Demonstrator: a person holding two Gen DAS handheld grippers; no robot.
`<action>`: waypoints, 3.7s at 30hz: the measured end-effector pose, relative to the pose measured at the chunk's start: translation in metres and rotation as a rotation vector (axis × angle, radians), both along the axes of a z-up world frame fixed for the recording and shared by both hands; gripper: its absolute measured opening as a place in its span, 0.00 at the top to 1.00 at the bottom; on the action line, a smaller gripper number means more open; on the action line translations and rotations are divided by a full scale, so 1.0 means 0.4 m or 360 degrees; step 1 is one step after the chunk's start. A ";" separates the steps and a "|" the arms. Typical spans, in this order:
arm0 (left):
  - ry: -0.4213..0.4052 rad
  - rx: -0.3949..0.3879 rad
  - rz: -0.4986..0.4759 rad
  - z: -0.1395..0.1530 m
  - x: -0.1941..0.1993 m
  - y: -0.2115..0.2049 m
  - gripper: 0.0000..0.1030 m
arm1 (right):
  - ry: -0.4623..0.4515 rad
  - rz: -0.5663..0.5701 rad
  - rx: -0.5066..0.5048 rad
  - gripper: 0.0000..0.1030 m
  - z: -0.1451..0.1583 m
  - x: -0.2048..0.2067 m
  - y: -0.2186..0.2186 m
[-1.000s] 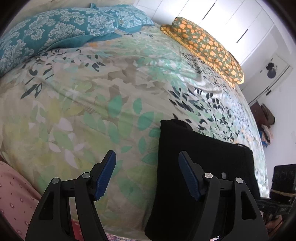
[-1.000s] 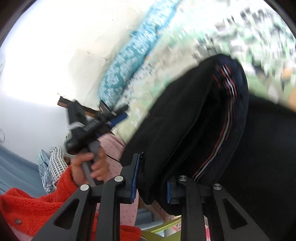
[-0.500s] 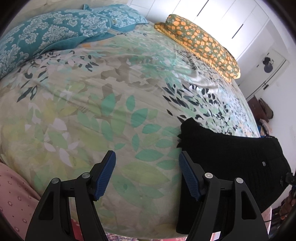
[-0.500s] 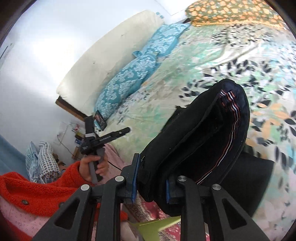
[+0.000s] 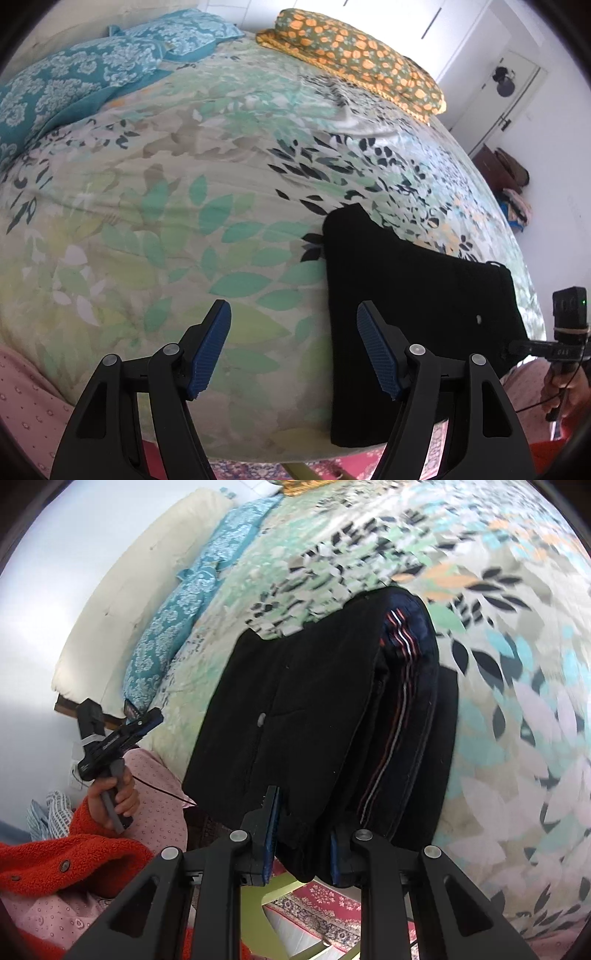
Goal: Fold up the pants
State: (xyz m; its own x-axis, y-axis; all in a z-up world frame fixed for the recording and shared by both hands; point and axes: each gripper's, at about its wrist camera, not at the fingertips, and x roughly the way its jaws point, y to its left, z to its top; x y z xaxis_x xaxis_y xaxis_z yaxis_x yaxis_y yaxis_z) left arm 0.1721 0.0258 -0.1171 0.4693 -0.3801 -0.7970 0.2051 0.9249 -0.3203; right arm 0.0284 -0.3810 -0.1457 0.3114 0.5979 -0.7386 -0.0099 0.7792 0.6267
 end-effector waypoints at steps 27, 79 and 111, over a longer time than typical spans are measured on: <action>-0.0131 0.0389 -0.0522 -0.071 -0.075 -0.221 0.26 | -0.0455 -0.0169 -0.0230 0.61 0.179 0.185 -0.003; -0.0037 0.0490 -0.0553 -0.080 -0.106 -0.245 0.16 | -0.0066 0.0148 -0.0679 0.36 -0.010 -0.033 0.177; -0.0056 0.0418 -0.0222 -0.061 -0.047 -0.154 0.12 | -0.0388 -0.0461 -0.0993 0.27 0.098 -0.077 0.101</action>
